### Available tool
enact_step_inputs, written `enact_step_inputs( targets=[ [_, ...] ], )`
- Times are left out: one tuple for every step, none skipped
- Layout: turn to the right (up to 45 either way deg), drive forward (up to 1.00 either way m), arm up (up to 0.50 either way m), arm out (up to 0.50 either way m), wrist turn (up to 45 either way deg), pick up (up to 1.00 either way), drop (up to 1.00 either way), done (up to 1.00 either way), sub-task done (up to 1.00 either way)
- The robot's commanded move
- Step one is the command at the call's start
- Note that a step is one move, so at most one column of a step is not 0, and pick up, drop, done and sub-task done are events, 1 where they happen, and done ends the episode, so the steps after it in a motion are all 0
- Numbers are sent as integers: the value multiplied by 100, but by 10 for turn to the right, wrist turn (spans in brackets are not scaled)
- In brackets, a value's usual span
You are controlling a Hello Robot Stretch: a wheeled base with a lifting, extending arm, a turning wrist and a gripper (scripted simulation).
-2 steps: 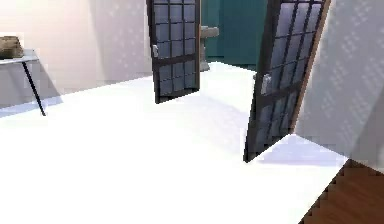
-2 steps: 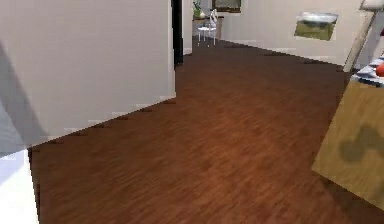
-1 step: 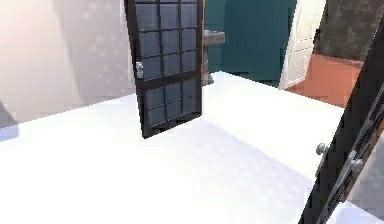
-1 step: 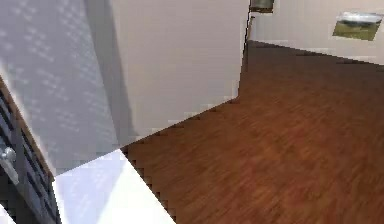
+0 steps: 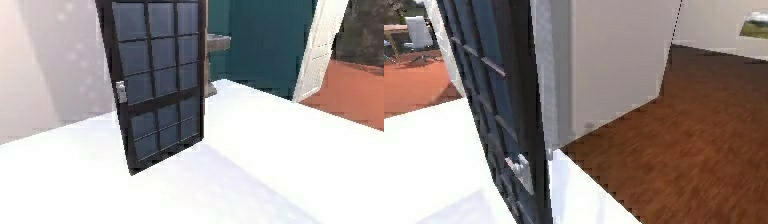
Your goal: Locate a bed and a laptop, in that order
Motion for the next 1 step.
enact_step_inputs(
  targets=[
    [60, 0, 0, 0, 0, 0, 0, 0, 0]
  ],
)
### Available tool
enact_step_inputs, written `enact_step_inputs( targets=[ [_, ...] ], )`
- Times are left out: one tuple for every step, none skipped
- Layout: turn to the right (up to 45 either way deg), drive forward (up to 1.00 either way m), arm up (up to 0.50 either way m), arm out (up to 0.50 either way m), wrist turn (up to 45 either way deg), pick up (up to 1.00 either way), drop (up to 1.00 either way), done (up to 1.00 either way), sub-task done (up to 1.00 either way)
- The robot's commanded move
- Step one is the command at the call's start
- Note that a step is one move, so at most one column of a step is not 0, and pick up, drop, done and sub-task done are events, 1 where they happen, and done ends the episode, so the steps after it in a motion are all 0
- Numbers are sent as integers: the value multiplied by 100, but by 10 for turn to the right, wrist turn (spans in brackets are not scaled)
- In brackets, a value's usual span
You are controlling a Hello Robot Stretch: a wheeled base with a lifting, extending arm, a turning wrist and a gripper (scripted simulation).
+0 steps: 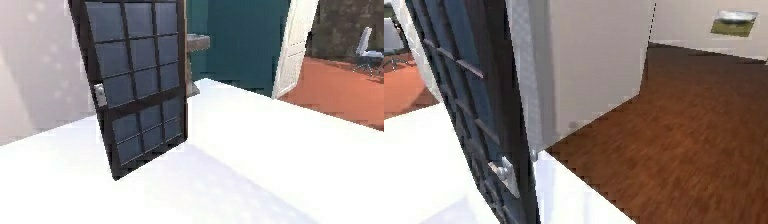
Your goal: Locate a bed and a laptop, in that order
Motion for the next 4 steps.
enact_step_inputs(
  targets=[
    [0, 40, 0, 0, 0, 0, 0, 0, 0],
    [450, 0, 0, 0, 0, 0, 0, 0, 0],
    [30, 0, 0, 0, 0, 0, 0, 0, 0],
    [-30, 0, 0, 0, 0, 0, 0, 0, 0]
  ],
)
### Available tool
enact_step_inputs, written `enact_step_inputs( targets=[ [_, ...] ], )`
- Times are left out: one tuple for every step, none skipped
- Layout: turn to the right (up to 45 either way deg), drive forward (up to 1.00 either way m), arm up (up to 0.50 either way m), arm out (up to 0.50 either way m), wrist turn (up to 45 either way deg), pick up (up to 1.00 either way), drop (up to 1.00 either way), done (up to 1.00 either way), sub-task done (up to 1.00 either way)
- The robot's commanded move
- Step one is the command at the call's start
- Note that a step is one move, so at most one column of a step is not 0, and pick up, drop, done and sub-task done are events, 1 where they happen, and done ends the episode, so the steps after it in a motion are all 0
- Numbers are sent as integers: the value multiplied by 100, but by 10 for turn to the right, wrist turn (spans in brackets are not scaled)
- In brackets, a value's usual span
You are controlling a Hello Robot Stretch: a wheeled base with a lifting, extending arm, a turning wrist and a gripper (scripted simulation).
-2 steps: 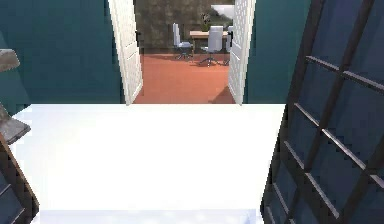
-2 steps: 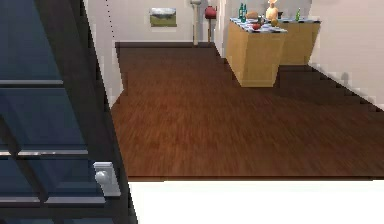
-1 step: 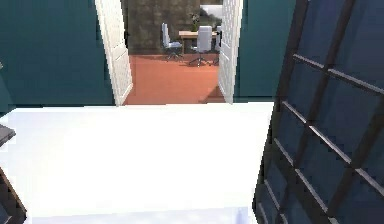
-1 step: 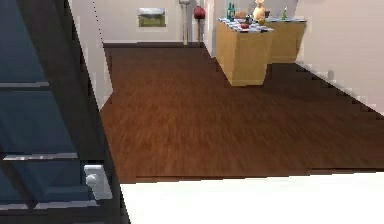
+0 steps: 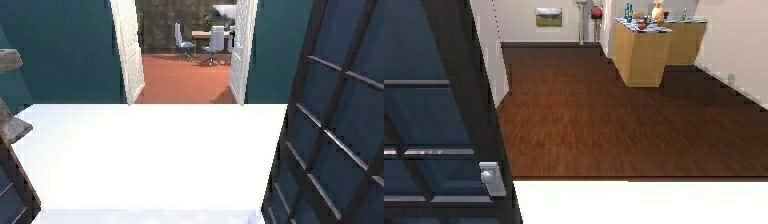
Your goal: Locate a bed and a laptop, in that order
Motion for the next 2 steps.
enact_step_inputs(
  targets=[
    [0, 100, 0, 0, 0, 0, 0, 0, 0],
    [0, 35, 0, 0, 0, 0, 0, 0, 0]
  ],
)
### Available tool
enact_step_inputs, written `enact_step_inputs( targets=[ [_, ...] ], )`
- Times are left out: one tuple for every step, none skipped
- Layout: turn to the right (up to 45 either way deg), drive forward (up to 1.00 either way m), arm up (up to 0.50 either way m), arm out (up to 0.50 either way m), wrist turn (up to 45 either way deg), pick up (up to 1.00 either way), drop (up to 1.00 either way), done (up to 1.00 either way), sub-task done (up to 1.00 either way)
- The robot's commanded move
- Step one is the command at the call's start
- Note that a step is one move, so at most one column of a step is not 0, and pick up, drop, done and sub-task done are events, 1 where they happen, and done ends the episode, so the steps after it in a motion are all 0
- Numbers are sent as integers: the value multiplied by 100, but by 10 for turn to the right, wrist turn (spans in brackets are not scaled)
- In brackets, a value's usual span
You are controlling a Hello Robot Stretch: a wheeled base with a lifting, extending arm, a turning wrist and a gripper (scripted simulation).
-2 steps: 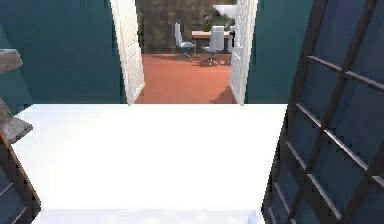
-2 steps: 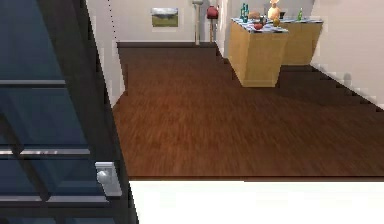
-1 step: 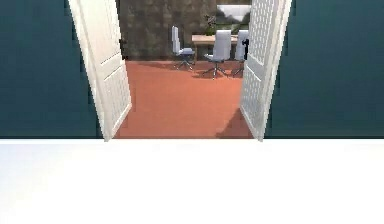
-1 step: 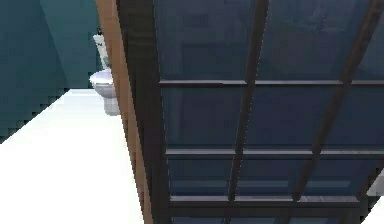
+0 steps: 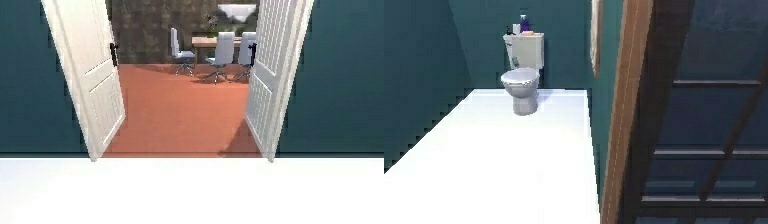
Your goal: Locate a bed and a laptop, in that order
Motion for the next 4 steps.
enact_step_inputs(
  targets=[
    [30, 0, 0, 0, 0, 0, 0, 0, 0],
    [0, 100, 0, 0, 0, 0, 0, 0, 0],
    [0, 100, 0, 0, 0, 0, 0, 0, 0],
    [0, 80, 0, 0, 0, 0, 0, 0, 0]
  ],
)
